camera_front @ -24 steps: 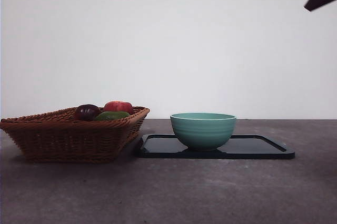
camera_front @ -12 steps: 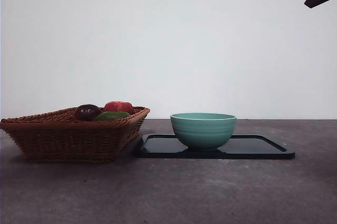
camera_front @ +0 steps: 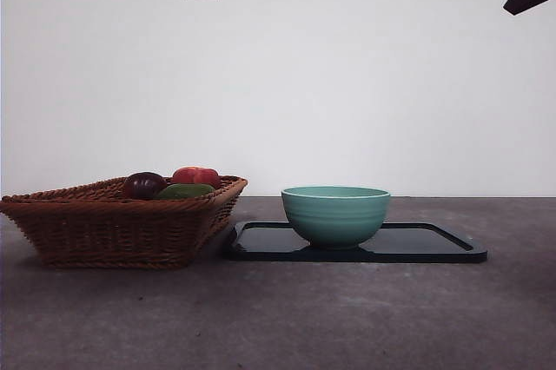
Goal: Pick up the wifruite, put it on the bowl, pick up the plate, put it on desk
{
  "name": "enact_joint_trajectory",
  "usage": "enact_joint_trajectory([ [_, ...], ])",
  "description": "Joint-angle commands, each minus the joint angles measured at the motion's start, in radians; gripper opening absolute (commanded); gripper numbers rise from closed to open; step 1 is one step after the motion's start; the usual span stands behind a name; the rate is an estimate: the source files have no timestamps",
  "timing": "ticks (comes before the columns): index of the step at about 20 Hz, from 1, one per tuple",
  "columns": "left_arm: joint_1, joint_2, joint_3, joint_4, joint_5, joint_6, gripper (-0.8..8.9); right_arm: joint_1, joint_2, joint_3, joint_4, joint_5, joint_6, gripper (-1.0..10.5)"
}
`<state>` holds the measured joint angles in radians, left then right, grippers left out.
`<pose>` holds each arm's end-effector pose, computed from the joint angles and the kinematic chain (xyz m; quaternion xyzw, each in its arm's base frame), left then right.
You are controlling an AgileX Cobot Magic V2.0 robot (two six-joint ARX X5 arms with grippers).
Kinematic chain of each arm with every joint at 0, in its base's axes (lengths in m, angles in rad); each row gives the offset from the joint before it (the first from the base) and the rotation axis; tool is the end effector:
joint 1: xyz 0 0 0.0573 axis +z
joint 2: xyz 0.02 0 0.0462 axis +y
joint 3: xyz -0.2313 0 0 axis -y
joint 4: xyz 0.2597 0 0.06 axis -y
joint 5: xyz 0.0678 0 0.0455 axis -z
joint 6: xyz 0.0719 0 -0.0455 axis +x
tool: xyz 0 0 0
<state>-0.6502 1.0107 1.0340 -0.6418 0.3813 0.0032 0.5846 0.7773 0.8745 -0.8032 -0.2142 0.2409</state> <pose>0.1947 -0.1817 0.2875 0.0421 0.3008 -0.4703 0.8286 0.1691 0.1302 0.2611 0.0407 0.3812 0.3214 0.8659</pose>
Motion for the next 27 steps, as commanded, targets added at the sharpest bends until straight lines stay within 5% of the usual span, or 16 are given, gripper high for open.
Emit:
enact_joint_trajectory([
  [1, -0.006, 0.115, 0.108, 0.014, -0.059, 0.093, 3.10, 0.009, 0.004, 0.014, 0.002, -0.003, 0.010, 2.0],
  [13, 0.028, 0.792, 0.683, 0.003, -0.082, 0.251, 3.12, 0.009, -0.083, 0.014, -0.077, -0.005, 0.006, 2.0],
  [27, 0.029, 1.202, 0.951, -0.092, -0.030, 0.356, 3.12, 0.009, -0.153, 0.014, -0.175, 0.005, 0.010, 2.0],
])
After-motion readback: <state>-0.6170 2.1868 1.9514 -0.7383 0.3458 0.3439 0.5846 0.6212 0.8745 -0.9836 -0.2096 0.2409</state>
